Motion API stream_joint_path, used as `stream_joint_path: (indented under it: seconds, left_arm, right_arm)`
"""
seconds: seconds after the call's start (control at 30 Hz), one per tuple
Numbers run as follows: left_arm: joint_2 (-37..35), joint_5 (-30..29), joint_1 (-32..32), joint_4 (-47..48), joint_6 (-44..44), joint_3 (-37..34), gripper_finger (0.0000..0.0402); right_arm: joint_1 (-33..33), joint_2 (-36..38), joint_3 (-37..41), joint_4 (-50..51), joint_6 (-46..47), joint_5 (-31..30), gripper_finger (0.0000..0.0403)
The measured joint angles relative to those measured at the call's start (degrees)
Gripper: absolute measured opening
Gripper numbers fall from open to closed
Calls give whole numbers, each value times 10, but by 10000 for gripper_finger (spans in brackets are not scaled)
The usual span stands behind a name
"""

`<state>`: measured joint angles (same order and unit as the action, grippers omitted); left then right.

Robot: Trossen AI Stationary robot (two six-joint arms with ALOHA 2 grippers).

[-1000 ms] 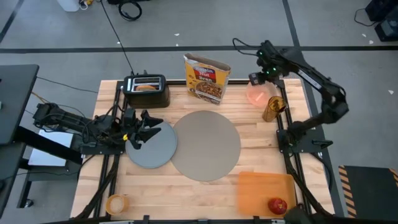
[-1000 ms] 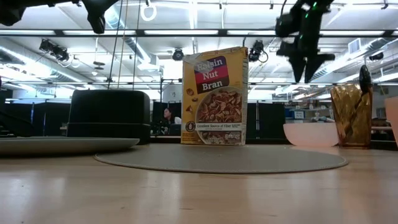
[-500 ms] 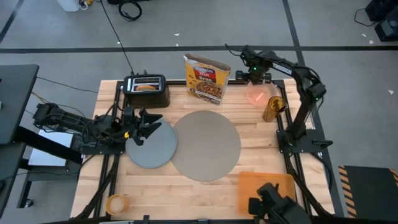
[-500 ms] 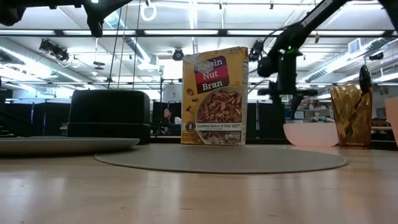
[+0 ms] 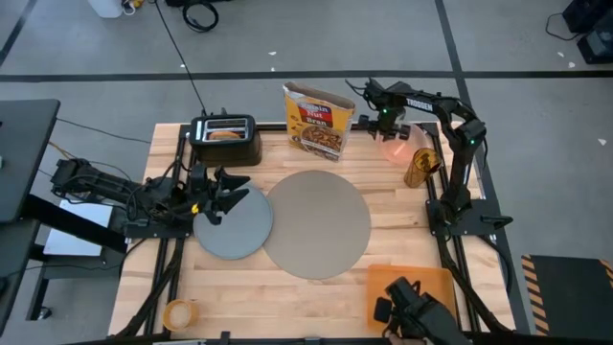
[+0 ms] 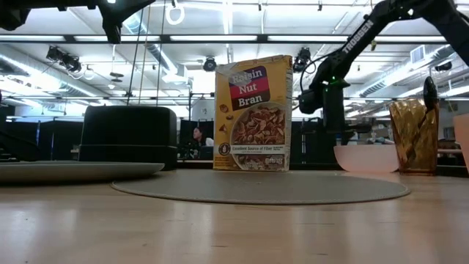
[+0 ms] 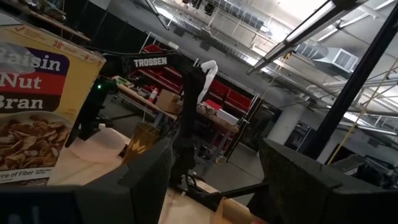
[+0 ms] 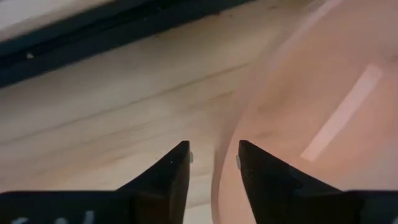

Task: Arrange a breakfast setting
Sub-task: Put the orange bowl on the gray placemat

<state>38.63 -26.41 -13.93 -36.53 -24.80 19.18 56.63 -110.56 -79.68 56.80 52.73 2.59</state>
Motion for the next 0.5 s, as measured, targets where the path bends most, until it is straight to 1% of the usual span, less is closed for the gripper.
stream_joint_path:
  seconds: [0.13, 0.37, 0.5]
  left_arm:
    - [0, 0, 0, 0, 0, 0, 251]
    - [0, 0, 0, 0, 1, 0, 251]
    - [0, 0, 0, 0, 1, 0, 251]
  right_arm:
    - [2, 1, 0, -5, -1, 11, 101]
    - [3, 5, 0, 7, -25, 3, 21]
    - [3, 23, 0, 4, -28, -3, 17]
